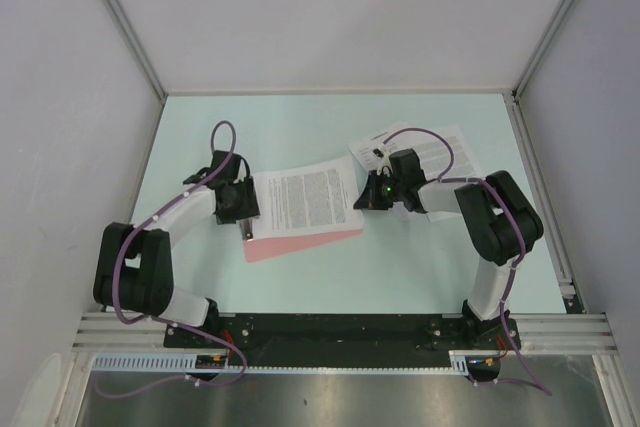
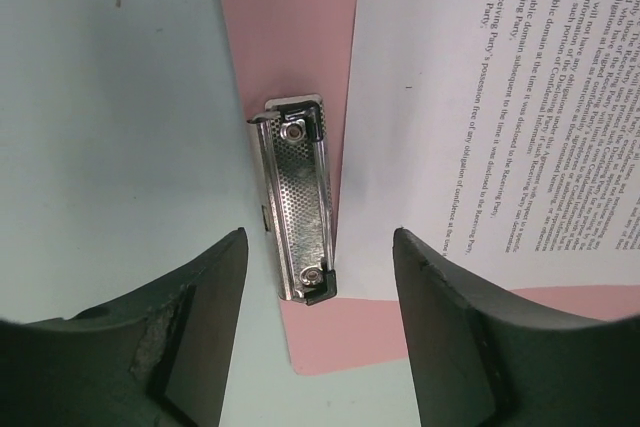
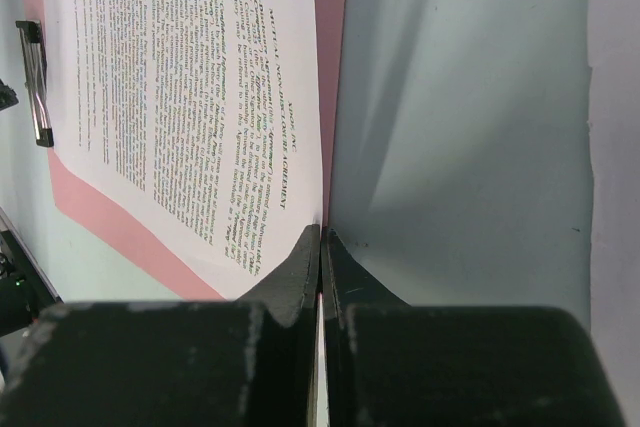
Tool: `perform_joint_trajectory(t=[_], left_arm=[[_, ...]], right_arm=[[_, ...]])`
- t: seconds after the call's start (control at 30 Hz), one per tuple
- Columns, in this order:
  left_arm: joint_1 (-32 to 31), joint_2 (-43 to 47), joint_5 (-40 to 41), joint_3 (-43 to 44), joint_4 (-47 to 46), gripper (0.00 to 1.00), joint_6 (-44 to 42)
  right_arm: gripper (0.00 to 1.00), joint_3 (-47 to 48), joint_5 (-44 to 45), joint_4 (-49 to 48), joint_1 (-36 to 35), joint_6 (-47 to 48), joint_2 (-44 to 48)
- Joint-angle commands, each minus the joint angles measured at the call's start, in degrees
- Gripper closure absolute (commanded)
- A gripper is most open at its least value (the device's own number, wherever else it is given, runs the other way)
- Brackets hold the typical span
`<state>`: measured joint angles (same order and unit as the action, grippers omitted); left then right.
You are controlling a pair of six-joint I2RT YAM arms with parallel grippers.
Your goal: Put the files into the folder
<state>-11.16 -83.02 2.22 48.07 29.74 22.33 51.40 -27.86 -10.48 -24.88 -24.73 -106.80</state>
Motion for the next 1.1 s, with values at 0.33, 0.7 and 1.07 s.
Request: perform_joint_trajectory(t=[0.33,0.7,1.07], left_arm=[[-0.6,-4.1,4.5,0.4,-0.9,0.43,4.2],[-0.6,-8.5,3.2,-3.9,-5.4,0.64,3.7],[2.8,-2.6,-14.2,-6.3,-12.6,1.0,-1.2]], right_arm=[[1.0,-1.7,3.2,8.0,-1.0,2.4,-1.9],[1.0,-1.7,3.2,7.9,-1.1,2.3,-1.9],[1.0,-0.6,2.5,9.8,-2.4,5.2,-1.7]])
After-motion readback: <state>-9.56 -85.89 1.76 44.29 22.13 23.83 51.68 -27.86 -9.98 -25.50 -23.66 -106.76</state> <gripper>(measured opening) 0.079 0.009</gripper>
